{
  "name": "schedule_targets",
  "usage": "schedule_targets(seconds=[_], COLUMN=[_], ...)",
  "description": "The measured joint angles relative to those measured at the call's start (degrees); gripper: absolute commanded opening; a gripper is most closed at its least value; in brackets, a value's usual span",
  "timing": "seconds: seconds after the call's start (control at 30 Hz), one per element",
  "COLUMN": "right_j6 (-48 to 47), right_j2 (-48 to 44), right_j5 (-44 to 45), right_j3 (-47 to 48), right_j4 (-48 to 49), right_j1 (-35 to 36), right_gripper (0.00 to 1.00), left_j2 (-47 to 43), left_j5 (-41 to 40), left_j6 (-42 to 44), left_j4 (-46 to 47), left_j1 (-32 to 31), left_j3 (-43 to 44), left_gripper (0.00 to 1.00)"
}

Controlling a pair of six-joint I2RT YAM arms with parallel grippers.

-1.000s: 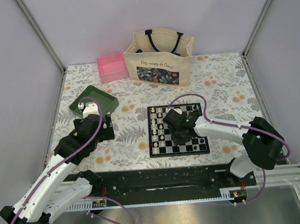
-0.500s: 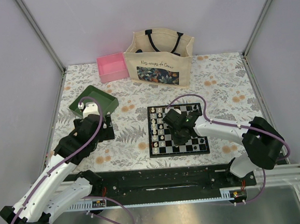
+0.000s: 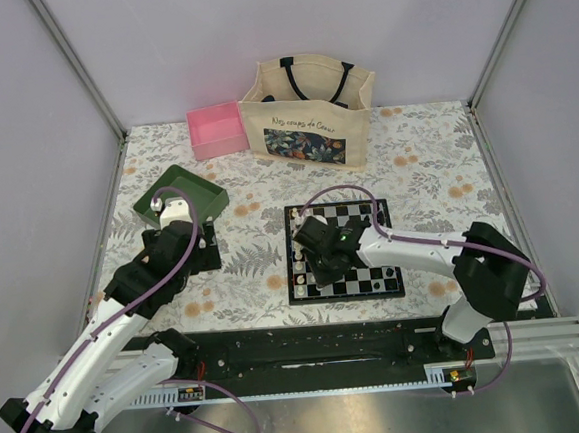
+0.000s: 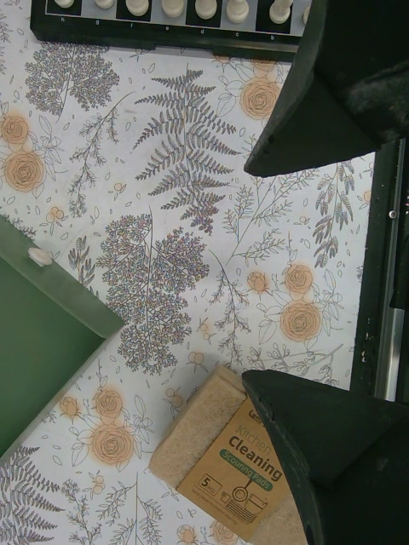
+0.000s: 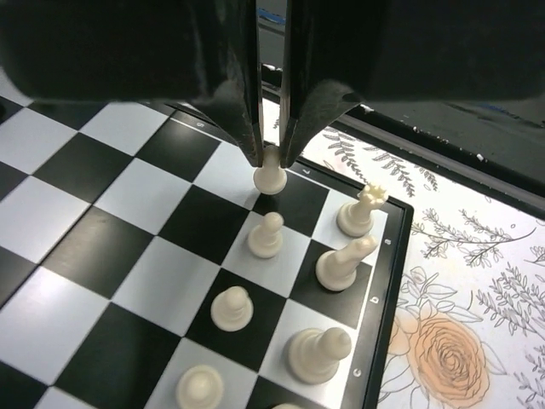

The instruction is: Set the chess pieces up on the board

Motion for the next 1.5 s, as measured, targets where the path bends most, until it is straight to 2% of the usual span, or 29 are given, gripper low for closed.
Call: schedule_targets(seconds=[0.77, 0.9, 1.23, 1.27, 1.3, 1.37, 1.5], right_j6=[1.29, 1.42, 1.38, 1.31, 1.22, 1.14, 0.39], right_j2=[3.23, 3.28, 2.62, 2.08, 1.16, -1.62, -11.85], right_j5=[-1.01, -1.01, -0.76, -0.48, -0.04, 1.36, 6.49], right_j3=[1.22, 1.22, 1.44, 1.44, 1.42, 1.16, -0.96], right_j4=[1.31, 1.31, 1.01, 0.66, 0.20, -0.48, -1.07], right_j1=[1.97, 2.03, 2.12, 2.12, 2.12, 2.14, 1.62], right_gripper=[0.22, 0.31, 0.44, 0.47, 0.56, 0.66, 0.82], left_j2=[0.00, 0.00, 0.00, 0.00, 0.00, 0.02, 0.52], left_j5=[-0.02, -0.02, -0.02, -0.02, -0.02, -0.02, -0.04], left_j6=[0.00, 0.00, 0.00, 0.00, 0.00, 0.00, 0.02], left_j4=[0.00, 0.00, 0.00, 0.00, 0.00, 0.00, 0.00], left_j1=[0.00, 0.00, 0.00, 0.00, 0.00, 0.00, 0.00], left_j3=[0.00, 0.00, 0.00, 0.00, 0.00, 0.00, 0.00], left_gripper=[0.99, 0.99, 0.99, 0.99, 0.99, 0.99, 0.99])
